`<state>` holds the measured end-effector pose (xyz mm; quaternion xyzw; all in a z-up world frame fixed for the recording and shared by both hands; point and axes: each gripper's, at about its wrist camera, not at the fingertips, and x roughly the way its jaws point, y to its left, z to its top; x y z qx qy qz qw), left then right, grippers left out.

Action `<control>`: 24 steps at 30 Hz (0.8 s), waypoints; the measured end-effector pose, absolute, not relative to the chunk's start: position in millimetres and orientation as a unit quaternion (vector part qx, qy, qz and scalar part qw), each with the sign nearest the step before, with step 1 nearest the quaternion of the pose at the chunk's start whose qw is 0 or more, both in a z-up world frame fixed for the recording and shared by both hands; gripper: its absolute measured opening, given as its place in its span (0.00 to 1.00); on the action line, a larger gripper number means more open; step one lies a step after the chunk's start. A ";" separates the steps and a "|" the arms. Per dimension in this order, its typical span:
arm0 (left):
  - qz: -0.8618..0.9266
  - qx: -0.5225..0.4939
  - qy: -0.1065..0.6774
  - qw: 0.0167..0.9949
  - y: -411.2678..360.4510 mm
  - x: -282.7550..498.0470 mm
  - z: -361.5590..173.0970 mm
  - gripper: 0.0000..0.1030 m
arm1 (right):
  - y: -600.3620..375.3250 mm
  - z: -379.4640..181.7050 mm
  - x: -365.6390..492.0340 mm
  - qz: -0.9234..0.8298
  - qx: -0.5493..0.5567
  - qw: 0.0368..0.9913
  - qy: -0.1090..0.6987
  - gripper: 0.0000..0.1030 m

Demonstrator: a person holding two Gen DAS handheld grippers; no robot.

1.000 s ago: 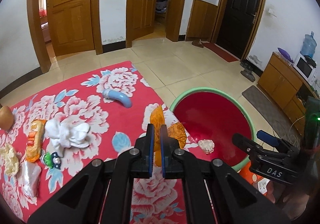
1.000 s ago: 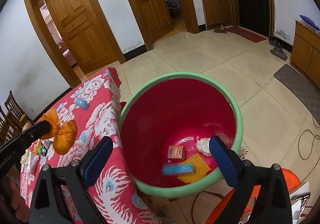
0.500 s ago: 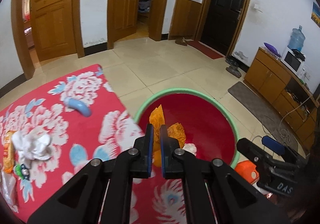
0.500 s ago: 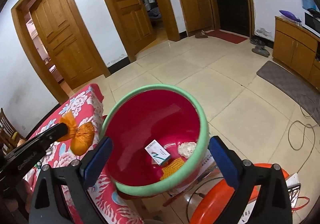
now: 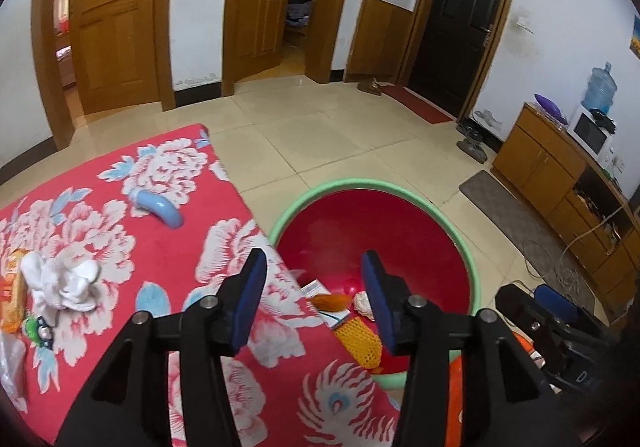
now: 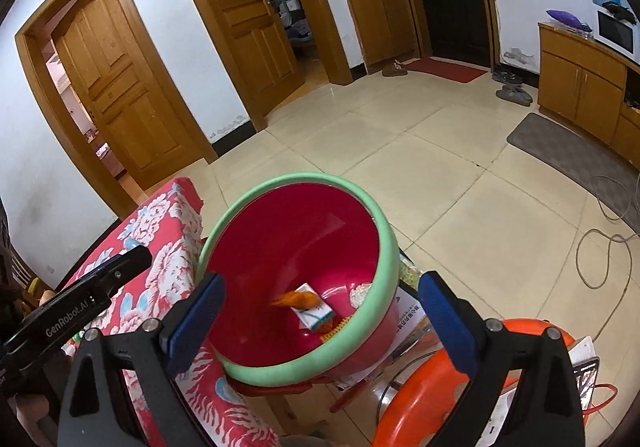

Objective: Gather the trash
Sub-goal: 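Move both open tools back over the table toward the remaining trash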

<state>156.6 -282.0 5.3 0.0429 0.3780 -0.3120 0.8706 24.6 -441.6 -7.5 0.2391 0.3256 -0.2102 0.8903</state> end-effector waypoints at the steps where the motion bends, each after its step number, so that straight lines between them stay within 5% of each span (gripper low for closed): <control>1: -0.308 0.044 0.377 0.872 -279.0 156.2 6.4 0.52 | -440.2 -6.8 24.7 -0.208 0.239 0.891 0.325 0.96; 5: -0.296 0.043 0.375 0.877 -262.5 152.8 12.2 0.60 | -429.1 -0.5 23.5 -0.198 0.237 0.895 0.322 0.96; 24: -0.211 0.022 0.381 0.900 -158.9 137.4 27.6 0.60 | -361.5 27.8 22.5 -0.135 0.203 0.917 0.314 0.96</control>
